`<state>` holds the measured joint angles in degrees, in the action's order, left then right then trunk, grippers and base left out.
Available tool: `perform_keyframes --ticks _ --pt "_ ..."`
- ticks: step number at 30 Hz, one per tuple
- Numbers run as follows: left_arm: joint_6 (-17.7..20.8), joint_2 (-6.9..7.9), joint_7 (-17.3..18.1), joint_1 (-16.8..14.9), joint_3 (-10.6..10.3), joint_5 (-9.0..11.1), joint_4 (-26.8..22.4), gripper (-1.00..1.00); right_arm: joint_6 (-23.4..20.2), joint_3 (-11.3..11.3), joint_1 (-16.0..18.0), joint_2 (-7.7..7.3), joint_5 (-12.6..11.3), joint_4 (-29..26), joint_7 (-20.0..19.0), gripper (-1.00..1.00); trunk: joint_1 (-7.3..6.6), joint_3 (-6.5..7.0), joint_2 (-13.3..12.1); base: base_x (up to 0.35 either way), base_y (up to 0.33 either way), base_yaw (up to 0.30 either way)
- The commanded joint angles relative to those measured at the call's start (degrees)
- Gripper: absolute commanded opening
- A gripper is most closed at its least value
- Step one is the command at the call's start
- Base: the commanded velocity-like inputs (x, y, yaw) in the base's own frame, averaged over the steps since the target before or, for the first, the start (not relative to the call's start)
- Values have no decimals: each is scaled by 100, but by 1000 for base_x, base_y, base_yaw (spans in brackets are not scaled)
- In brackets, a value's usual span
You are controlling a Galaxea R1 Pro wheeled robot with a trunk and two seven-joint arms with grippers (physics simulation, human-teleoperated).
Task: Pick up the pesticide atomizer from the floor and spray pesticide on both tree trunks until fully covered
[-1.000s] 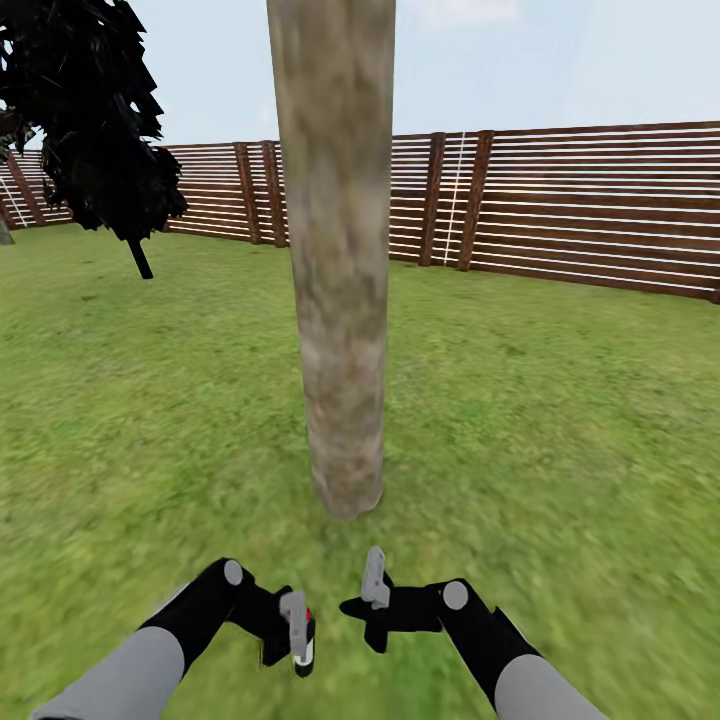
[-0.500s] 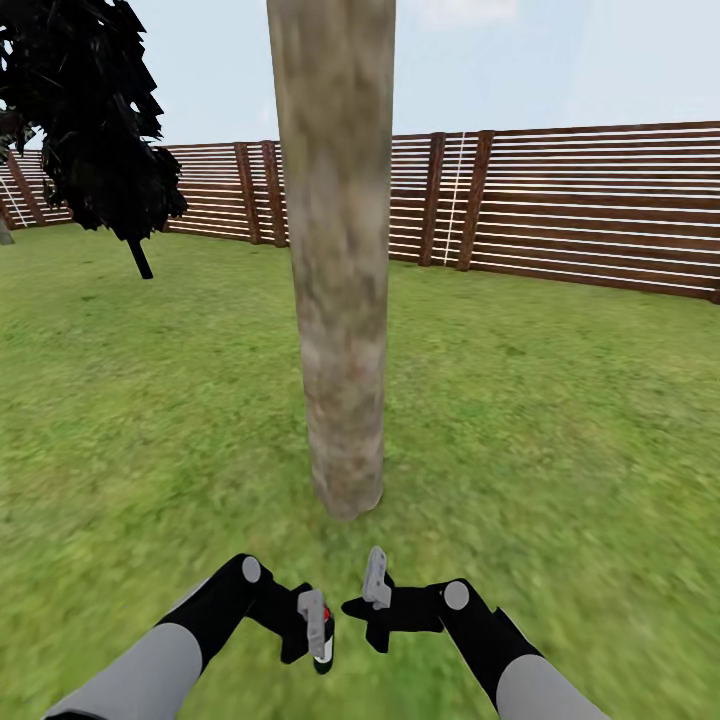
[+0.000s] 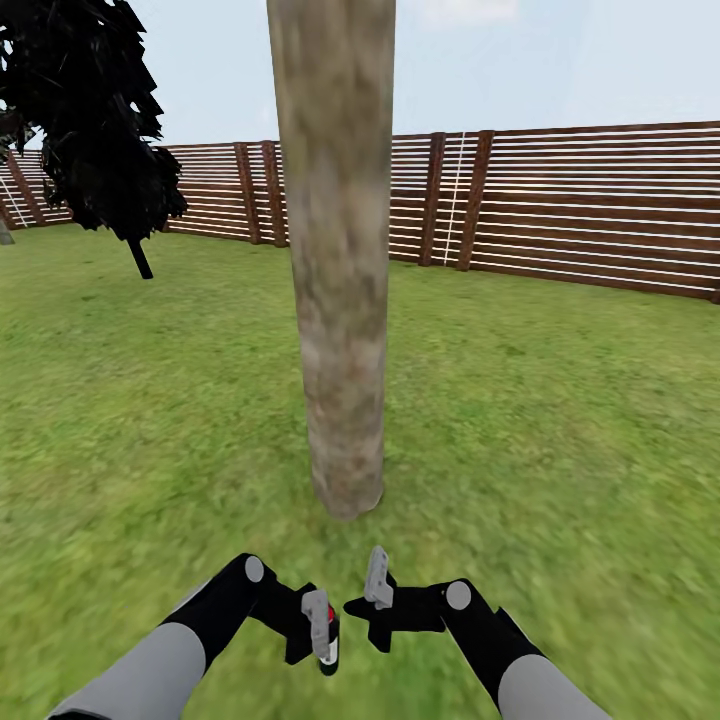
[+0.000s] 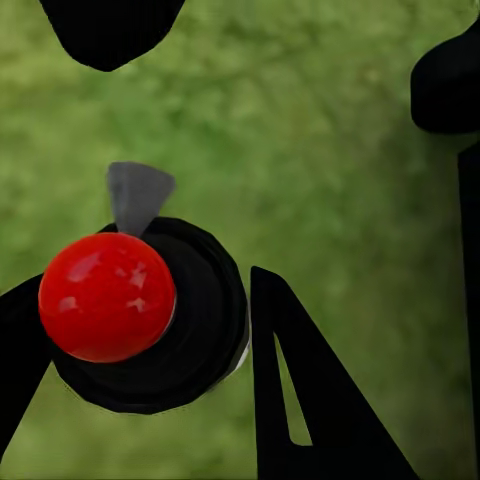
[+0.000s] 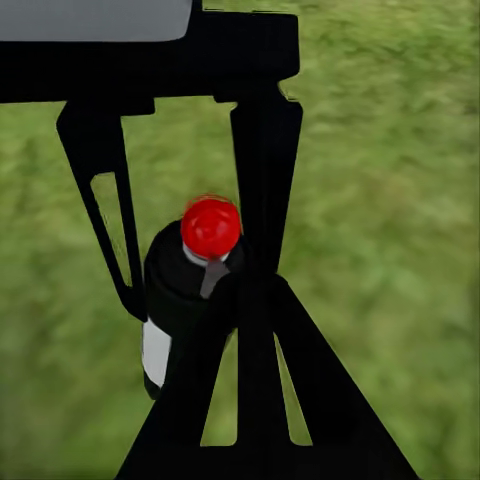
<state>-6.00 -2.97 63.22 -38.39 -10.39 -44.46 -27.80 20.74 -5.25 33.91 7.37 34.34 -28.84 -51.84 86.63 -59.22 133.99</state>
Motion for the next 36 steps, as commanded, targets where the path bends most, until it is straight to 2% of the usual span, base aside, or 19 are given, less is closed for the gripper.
perform_keyframes --ticks 1,20,25,36 --pt "-59 -24 6 -2 3 -47 -6 -100 27 6 1 1 47 -7 -2 -100 -1 -5 2 0 0 0" --pt "-200 -67 6 -66 19 -28 3 -100 27 6 1 -7 47 -7 7 -100 -1 -5 2 0 0 0" --pt "-250 -136 6 -68 19 -28 3 -100 27 6 1 -7 47 -7 15 -100 -1 -5 2 0 0 0" --pt "-261 -123 6 -71 19 -32 21 -100 27 6 1 -8 47 -7 16 -100 -1 -5 2 0 0 0"
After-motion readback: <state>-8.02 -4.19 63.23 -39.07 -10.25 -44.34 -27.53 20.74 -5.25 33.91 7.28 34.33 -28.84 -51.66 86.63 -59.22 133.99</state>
